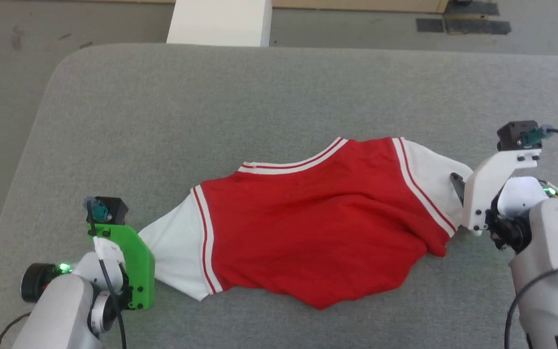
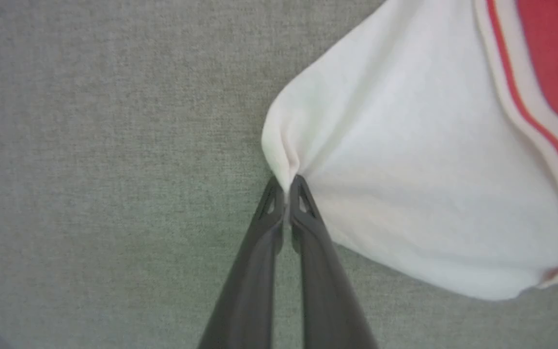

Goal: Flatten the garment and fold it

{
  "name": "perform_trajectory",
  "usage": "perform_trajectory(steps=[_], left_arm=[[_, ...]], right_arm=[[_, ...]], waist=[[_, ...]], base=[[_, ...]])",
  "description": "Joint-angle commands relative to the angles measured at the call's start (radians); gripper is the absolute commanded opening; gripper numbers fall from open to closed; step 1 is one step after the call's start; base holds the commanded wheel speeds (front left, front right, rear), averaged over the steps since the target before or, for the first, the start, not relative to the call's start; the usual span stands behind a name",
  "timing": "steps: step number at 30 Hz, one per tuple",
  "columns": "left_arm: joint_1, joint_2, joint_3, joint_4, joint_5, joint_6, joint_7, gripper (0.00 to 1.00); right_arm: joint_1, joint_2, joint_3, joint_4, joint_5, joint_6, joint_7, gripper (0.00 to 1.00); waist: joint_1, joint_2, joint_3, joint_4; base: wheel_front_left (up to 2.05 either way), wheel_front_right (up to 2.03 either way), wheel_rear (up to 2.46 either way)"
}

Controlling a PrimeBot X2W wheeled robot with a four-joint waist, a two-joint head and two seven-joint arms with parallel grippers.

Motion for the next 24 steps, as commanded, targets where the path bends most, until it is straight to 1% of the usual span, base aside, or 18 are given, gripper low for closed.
perform_trajectory(steps=[1,4,5,6,8,9,11,15,20,22,24], left_arm=[[-0.013,-0.006,-0.005,0.005,-0.012,-0.003,-0.001,0.0],[-0.023,-0.009,-0.012,0.009,-0.016,-0.009,0.003,0.0],[-0.026,-0.008,-0.014,0.01,-0.016,-0.011,0.004,0.0],[-0.029,-0.008,-0.016,0.01,-0.018,-0.015,0.006,0.0],[-0.036,-0.006,-0.021,0.01,-0.027,-0.029,0.012,0.0],[-0.043,-0.003,-0.025,0.005,-0.03,-0.041,0.013,0.0],[-0.063,0.013,-0.039,-0.008,-0.025,-0.073,0.009,0.0],[-0.125,0.044,-0.053,-0.026,-0.035,-0.126,-0.007,0.0],[-0.255,0.101,-0.058,-0.058,-0.022,-0.154,-0.068,0.0],[-0.32,0.116,-0.051,-0.063,-0.015,-0.157,-0.104,0.0],[-0.39,0.119,-0.039,-0.06,-0.01,-0.159,-0.141,0.0]], right_arm=[[-0.028,-0.013,0.009,0.028,0.008,-0.002,0.025,1.0],[-0.061,-0.028,0.039,0.088,0.019,-0.002,0.09,1.0],[-0.07,-0.034,0.053,0.112,0.022,-0.002,0.129,0.87],[-0.076,-0.038,0.063,0.13,0.027,-0.002,0.165,0.39],[-0.09,-0.042,0.095,0.15,0.045,-0.002,0.242,0.11],[-0.1,-0.049,0.108,0.147,0.059,-0.002,0.266,0.0],[-0.115,-0.067,0.138,0.135,0.082,-0.002,0.297,0.0],[-0.155,-0.113,0.188,0.084,0.116,-0.002,0.3,0.0],[-0.24,-0.171,0.247,0.001,0.133,-0.002,0.265,0.0],[-0.289,-0.199,0.266,-0.032,0.129,-0.002,0.242,0.0],[-0.345,-0.224,0.278,-0.061,0.119,-0.002,0.211,0.0]], waist=[[-0.0001,0.0,0.021,0.018],[-0.0001,0.0,0.029,0.021],[-0.0001,0.0,0.031,0.022],[-0.0001,0.0,0.033,0.021],[-0.0001,0.0,0.035,0.019],[-0.0001,0.0,0.038,0.018],[-0.0001,0.0,0.042,0.015],[-0.0001,0.0,0.052,0.005],[-0.0001,0.0,0.074,-0.02],[-0.0001,0.0,0.09,-0.031],[-0.0001,0.0,0.108,-0.041]], base=[[0.0,0.0,0.0],[0.0,0.0,0.0],[0.0,0.0,0.0],[0.0,0.0,0.0],[0.0,0.0,0.0],[0.0,0.0,0.0],[0.0,0.0,0.0],[0.0,0.0,0.0],[0.0,0.0,0.0],[0.0,0.0,0.0],[0.0,0.0,0.0]])
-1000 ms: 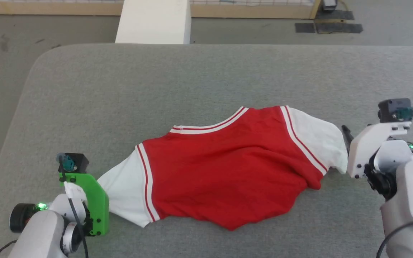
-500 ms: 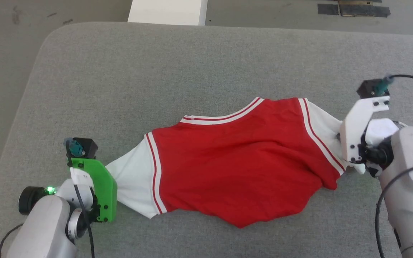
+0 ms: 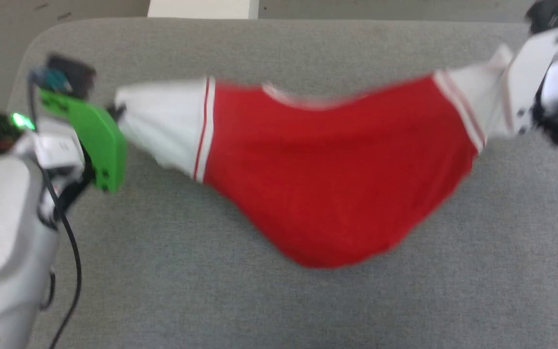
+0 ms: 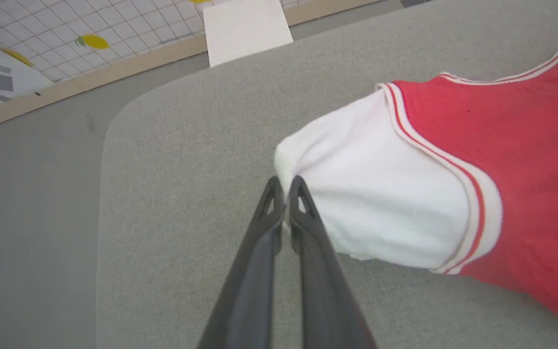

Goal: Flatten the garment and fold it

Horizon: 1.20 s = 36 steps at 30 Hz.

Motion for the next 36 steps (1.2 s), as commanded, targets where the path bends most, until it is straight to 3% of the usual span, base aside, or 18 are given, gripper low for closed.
perform_trajectory(steps=[1,3,7,12,20,27,32,36], left_arm=[[-0.059,0.009,0.009,0.003,0.022,-0.002,-0.023,0.0],[-0.137,0.021,0.018,0.02,0.049,0.001,-0.052,0.0],[-0.295,0.013,0.059,0.051,0.091,0.051,-0.137,0.0],[-0.484,-0.011,0.106,0.1,0.148,0.134,-0.281,0.0],[-0.685,-0.039,0.138,0.2,0.199,0.198,-0.525,0.0],[-0.617,-0.071,0.108,0.309,0.166,0.151,-0.571,0.0],[-0.436,-0.084,0.063,0.384,0.122,0.081,-0.515,0.0],[-0.259,-0.102,0.056,0.405,0.044,0.049,-0.417,0.0]], right_arm=[[-0.051,-0.021,0.013,-0.022,-0.016,-0.002,-0.03,0.0],[-0.117,-0.034,0.023,-0.042,-0.03,-0.002,-0.064,0.0],[-0.258,-0.036,0.009,-0.062,-0.081,-0.002,-0.132,0.0],[-0.428,-0.008,-0.039,-0.065,-0.159,-0.002,-0.245,0.0],[-0.597,0.041,-0.104,-0.056,-0.281,-0.002,-0.439,0.0],[-0.526,0.067,-0.112,0.015,-0.278,-0.002,-0.529,0.0],[-0.354,0.078,-0.061,0.08,-0.19,-0.002,-0.564,0.0],[-0.195,0.061,0.019,0.099,-0.09,-0.002,-0.579,0.0]], waist=[[0.0,-0.0001,0.031,-0.023],[0.0,-0.0001,0.057,-0.039],[0.0,-0.0001,0.109,-0.065],[0.0,-0.0001,0.166,-0.091],[0.0,-0.0001,0.203,-0.11],[0.0,-0.0001,0.185,-0.102],[0.0,-0.0001,0.14,-0.094],[0.0,-0.0001,0.082,-0.087]], base=[[0.0,0.0,0.0],[0.0,0.0,0.0],[0.0,0.0,0.0],[0.0,0.0,0.0],[0.0,0.0,0.0],[0.0,0.0,0.0],[0.0,0.0,0.0],[0.0,0.0,0.0]])
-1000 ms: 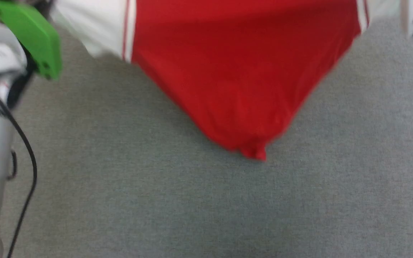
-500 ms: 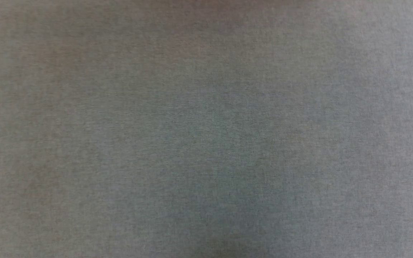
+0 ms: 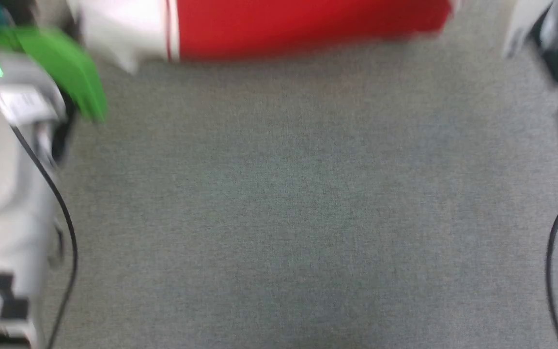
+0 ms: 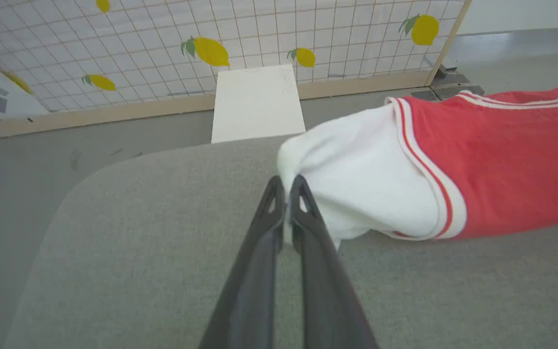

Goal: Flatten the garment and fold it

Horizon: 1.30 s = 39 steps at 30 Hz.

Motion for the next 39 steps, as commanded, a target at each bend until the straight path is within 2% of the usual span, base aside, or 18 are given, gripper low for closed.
perform_trajectory(steps=[1,5,9,14,17,23,29,31,35,39], left_arm=[[0.074,-0.006,0.002,-0.002,-0.037,-0.005,0.042,0.0],[0.263,-0.023,0.004,-0.055,-0.116,-0.012,0.142,0.0],[0.447,-0.06,0.01,-0.157,-0.204,-0.007,0.218,0.0],[0.654,-0.084,0.011,-0.298,-0.265,0.028,0.274,0.0],[0.781,-0.084,0.01,-0.388,-0.287,0.063,0.31,0.0],[0.971,-0.082,0.036,-0.517,-0.303,0.152,0.331,0.0],[1.076,-0.097,0.045,-0.558,-0.305,0.202,0.317,0.0],[1.099,-0.105,0.045,-0.563,-0.304,0.213,0.309,0.0],[1.126,-0.123,0.04,-0.563,-0.3,0.227,0.288,0.0],[1.136,-0.143,0.034,-0.561,-0.298,0.234,0.263,0.0]], right_arm=[[0.057,-0.014,0.028,-0.003,0.037,-0.002,-0.011,0.0],[0.219,-0.044,0.078,-0.032,0.137,-0.002,-0.004,0.0],[0.403,-0.064,0.065,-0.101,0.228,-0.002,0.026,0.0],[0.637,-0.075,-0.01,-0.224,0.265,-0.002,0.086,0.0],[0.777,-0.064,-0.083,-0.31,0.246,-0.002,0.148,0.0],[1.004,0.022,-0.252,-0.472,0.179,-0.002,0.285,0.0],[1.158,0.166,-0.408,-0.552,0.125,-0.002,0.426,0.0],[1.194,0.196,-0.441,-0.561,0.116,-0.002,0.462,0.0],[1.247,0.223,-0.488,-0.55,0.117,-0.002,0.51,0.0],[1.267,0.227,-0.481,-0.513,0.16,-0.002,0.516,0.0]], waist=[[-0.0001,0.0,-0.059,0.008],[-0.0001,0.0,-0.127,0.02],[-0.0001,0.0,-0.186,0.038],[-0.0001,0.0,-0.249,0.052],[-0.0001,0.0,-0.277,0.059],[-0.0001,0.0,-0.304,0.066],[-0.0001,0.0,-0.32,0.076],[-0.0001,0.0,-0.324,0.078],[-0.0001,0.0,-0.331,0.082],[-0.0001,0.0,-0.337,0.081]], base=[[0.0,0.0,0.0],[0.0,0.0,0.0],[0.0,0.0,0.0],[0.0,0.0,0.0],[0.0,0.0,0.0],[0.0,0.0,0.0],[0.0,0.0,0.0],[0.0,0.0,0.0],[0.0,0.0,0.0],[0.0,0.0,0.0]])
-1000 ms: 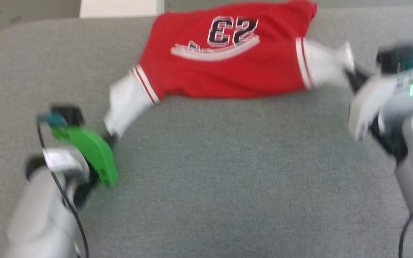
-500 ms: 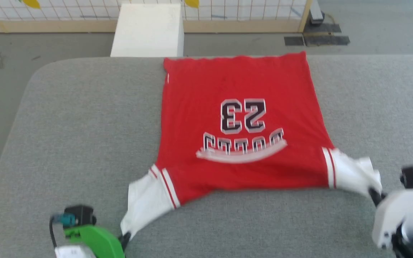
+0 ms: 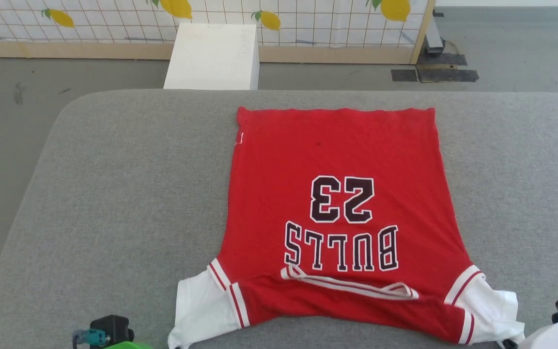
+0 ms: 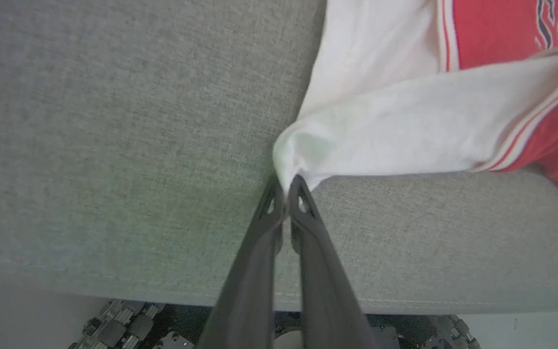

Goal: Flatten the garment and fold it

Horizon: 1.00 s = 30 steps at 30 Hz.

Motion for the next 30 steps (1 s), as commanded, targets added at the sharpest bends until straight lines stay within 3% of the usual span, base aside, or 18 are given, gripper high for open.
perform_trajectory(steps=[1,2,10,18,24,30], left_arm=[[0.018,-0.007,-0.005,0.003,0.004,0.003,-0.009,0.0],[0.017,-0.011,-0.006,0.002,0.004,0.001,-0.016,0.0],[0.008,-0.007,-0.012,0.001,0.014,-0.014,-0.049,0.0],[-0.023,-0.015,-0.023,-0.013,0.017,-0.03,-0.072,0.0],[-0.075,-0.019,-0.034,-0.054,0.03,-0.043,-0.09,0.0],[-0.135,-0.027,-0.061,-0.086,0.041,-0.064,-0.092,0.0]], right_arm=[[0.026,0.004,0.006,0.025,0.019,-0.002,0.001,0.44],[0.026,0.004,0.006,0.031,0.031,-0.002,-0.009,1.0],[0.014,0.004,0.005,-0.023,0.077,-0.002,-0.129,1.0],[-0.129,0.004,0.03,-0.116,0.069,-0.002,-0.4,1.0],[-0.357,-0.023,0.054,-0.006,0.036,-0.002,-0.49,1.0],[-0.636,-0.111,0.029,0.237,0.01,-0.002,-0.477,1.0]], waist=[[0.0001,0.0,-0.003,0.0],[0.0001,0.0,-0.005,0.0],[0.0001,0.0,-0.023,0.01],[0.0001,0.0,0.005,0.037],[0.0001,0.0,0.07,0.081],[0.0001,0.0,0.158,0.149]], base=[[0.0,0.0,0.0],[0.0,0.0,0.0],[0.0,0.0,0.0],[0.0,0.0,0.0],[0.0,0.0,0.0],[0.0,0.0,0.0]])
